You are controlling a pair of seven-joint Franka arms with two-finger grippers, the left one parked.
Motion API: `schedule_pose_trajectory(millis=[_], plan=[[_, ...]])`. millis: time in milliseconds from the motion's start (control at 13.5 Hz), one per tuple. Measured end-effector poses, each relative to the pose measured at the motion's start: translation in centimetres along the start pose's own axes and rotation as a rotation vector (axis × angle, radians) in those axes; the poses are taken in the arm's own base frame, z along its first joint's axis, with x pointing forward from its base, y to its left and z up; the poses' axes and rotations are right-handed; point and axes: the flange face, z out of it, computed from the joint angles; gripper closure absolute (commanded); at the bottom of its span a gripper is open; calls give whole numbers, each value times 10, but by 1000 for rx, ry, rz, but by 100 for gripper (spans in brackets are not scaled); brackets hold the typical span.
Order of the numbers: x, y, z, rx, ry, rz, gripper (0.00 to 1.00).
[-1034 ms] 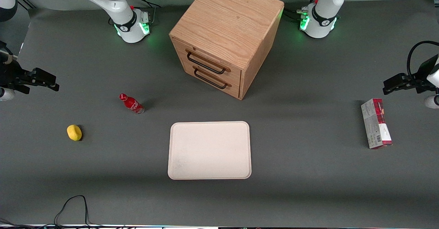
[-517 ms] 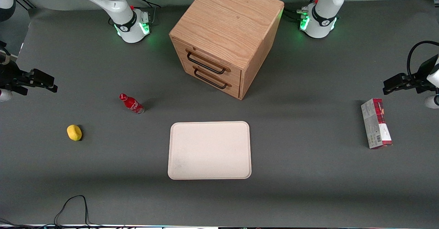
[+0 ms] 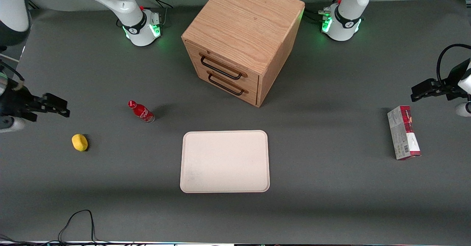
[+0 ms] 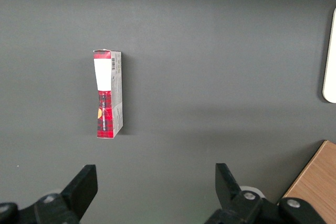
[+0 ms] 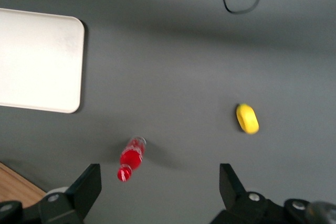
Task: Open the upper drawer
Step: 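Move the right gripper up and over to the upper drawer handle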
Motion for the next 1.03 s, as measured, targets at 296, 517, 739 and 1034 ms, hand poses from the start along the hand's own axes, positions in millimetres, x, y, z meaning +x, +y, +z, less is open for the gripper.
schedule_pose_trajectory(millis=[296, 517, 739, 1034], plan=[[28, -68, 12, -4, 10, -105, 0], [26, -135, 11, 1, 13, -208, 0], [8, -226, 10, 6, 7, -358, 0], [-33, -333, 23, 3, -47, -664, 0]])
